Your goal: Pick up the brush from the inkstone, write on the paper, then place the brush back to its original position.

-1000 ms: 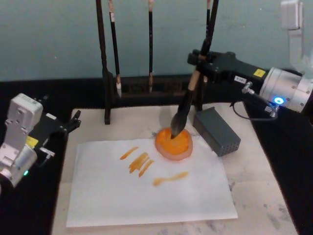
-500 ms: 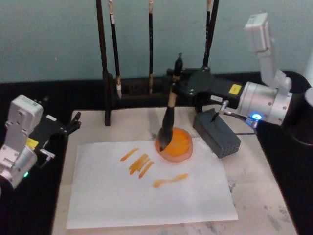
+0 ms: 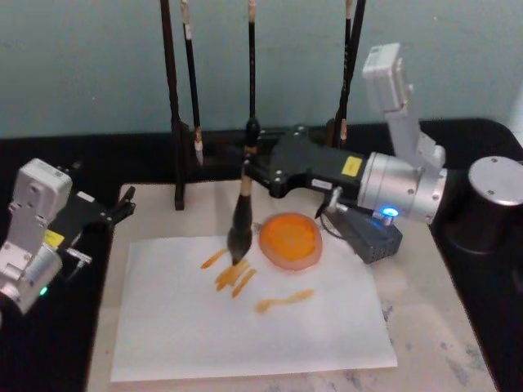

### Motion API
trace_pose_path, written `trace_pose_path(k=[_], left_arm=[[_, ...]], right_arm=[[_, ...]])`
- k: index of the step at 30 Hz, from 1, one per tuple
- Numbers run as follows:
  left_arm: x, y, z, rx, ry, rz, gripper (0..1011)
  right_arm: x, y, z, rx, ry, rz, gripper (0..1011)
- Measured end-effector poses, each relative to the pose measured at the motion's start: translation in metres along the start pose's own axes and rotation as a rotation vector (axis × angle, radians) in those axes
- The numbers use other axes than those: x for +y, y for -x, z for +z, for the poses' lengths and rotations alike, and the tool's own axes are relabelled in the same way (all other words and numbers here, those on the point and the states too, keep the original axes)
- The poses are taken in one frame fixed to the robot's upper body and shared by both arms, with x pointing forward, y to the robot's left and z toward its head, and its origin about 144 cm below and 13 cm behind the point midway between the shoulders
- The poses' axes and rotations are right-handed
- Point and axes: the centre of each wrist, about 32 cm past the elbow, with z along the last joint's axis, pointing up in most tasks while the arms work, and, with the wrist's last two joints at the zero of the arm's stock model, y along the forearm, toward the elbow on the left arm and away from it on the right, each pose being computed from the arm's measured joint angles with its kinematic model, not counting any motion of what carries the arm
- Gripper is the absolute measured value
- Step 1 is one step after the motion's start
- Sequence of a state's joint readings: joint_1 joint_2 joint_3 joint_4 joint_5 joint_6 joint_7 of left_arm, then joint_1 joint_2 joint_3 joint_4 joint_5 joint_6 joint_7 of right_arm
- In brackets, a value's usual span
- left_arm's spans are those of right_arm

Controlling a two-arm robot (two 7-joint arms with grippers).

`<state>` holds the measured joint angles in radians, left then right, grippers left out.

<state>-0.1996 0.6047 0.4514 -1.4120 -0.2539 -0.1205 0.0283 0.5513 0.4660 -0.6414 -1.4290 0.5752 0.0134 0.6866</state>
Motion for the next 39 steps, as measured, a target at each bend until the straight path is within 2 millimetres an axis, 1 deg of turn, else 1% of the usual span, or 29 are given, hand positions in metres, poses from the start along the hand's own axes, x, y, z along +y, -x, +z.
trace_pose_path(k=[5,15,28,39], left_arm=[[0.0,0.0,0.0,0.0,0.0,0.0,1001],[0.0,0.0,0.0,0.0,0.0,0.0,1001],[0.0,0.0,0.0,0.0,0.0,0.0,1001],[0.0,0.0,0.0,0.0,0.0,0.0,1001]], right_arm=[[0.009,0.005,-0.004,0.006,-0.006,0.034,177],[0.02,0.011,-0.014,0.024,0.013,0.076,177],[0.02,0.007,-0.03,0.064,0.054,0.081,177],[0.016,0.0,-0.033,0.051,0.063,0.04,177]])
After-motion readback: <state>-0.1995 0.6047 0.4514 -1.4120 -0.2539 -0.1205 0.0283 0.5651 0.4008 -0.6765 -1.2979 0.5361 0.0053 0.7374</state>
